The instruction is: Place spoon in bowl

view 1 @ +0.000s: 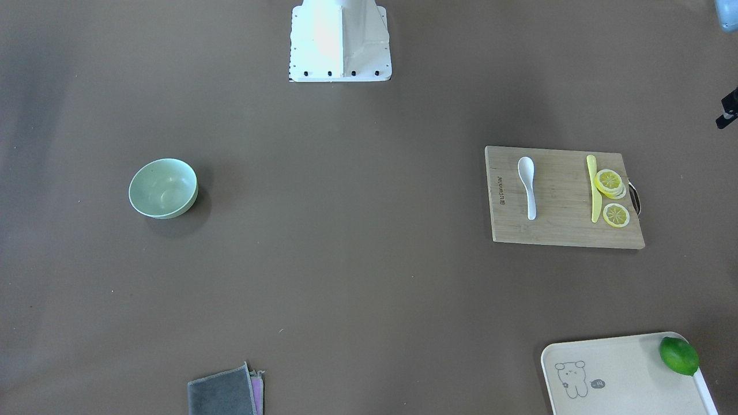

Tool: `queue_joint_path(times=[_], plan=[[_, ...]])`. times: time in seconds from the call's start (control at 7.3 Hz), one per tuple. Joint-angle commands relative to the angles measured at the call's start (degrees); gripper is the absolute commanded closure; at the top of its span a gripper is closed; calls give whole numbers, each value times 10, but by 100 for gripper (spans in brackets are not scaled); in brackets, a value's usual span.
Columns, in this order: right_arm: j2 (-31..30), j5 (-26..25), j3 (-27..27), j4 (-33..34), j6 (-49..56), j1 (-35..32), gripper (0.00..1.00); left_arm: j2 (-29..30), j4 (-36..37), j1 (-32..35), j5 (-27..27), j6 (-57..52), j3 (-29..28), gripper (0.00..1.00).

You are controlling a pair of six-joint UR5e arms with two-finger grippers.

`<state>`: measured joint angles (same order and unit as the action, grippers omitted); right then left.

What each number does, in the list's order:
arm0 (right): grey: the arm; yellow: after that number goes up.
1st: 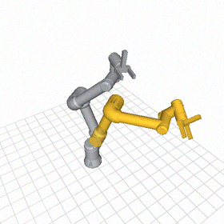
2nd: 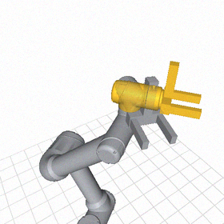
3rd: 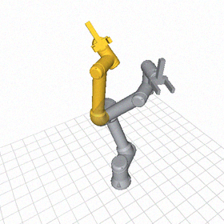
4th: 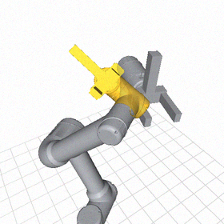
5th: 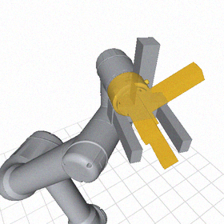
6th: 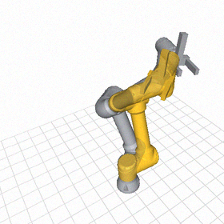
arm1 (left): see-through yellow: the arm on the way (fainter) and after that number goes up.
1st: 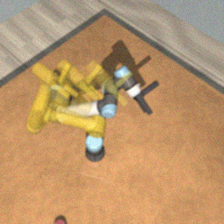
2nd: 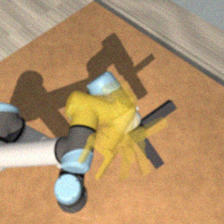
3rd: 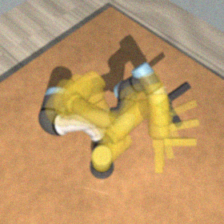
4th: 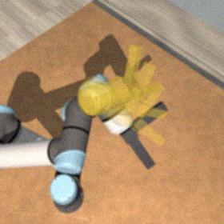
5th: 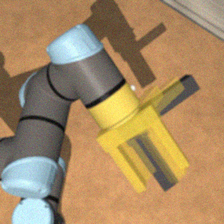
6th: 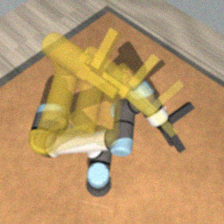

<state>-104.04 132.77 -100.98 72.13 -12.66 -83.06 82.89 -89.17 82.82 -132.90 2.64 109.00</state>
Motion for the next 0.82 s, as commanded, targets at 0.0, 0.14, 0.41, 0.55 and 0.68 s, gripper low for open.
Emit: queue_joint_path(times=[0.0, 0.14, 0.41, 0.55, 0.68], plan=[[0, 0, 3, -1, 5, 1, 0, 30, 2, 1, -2, 7, -10, 2], [0, 1, -3, -1, 6, 0, 0, 33, -1, -5, -3, 7, -12, 2], [9, 1, -1, -1, 7, 1, 0, 46, -4, -9, -2, 4, -17, 2], [19, 8, -4, -1, 15, 1, 0, 48, -15, -9, -2, 3, -17, 2], [19, 10, -7, -1, 17, 1, 0, 48, -28, -8, -3, 4, -19, 2]])
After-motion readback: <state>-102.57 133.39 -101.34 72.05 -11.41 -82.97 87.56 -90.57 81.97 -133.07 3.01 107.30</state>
